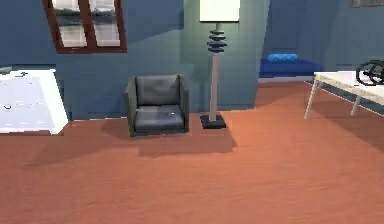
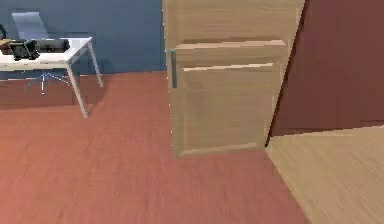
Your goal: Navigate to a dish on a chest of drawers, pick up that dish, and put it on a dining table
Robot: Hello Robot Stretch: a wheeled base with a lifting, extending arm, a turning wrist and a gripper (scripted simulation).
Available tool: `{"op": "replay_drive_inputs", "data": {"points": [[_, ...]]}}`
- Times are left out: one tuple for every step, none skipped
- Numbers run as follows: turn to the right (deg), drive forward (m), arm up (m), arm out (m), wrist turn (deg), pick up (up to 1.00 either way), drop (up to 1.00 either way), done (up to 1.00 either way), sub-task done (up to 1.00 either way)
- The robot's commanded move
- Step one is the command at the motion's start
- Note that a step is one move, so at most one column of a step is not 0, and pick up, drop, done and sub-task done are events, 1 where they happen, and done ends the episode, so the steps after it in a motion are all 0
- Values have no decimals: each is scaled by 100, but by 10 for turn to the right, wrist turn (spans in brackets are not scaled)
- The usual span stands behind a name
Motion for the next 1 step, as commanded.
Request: {"op": "replay_drive_inputs", "data": {"points": [[360, 0, 0, 0, 0, 0, 0, 0, 0]]}}
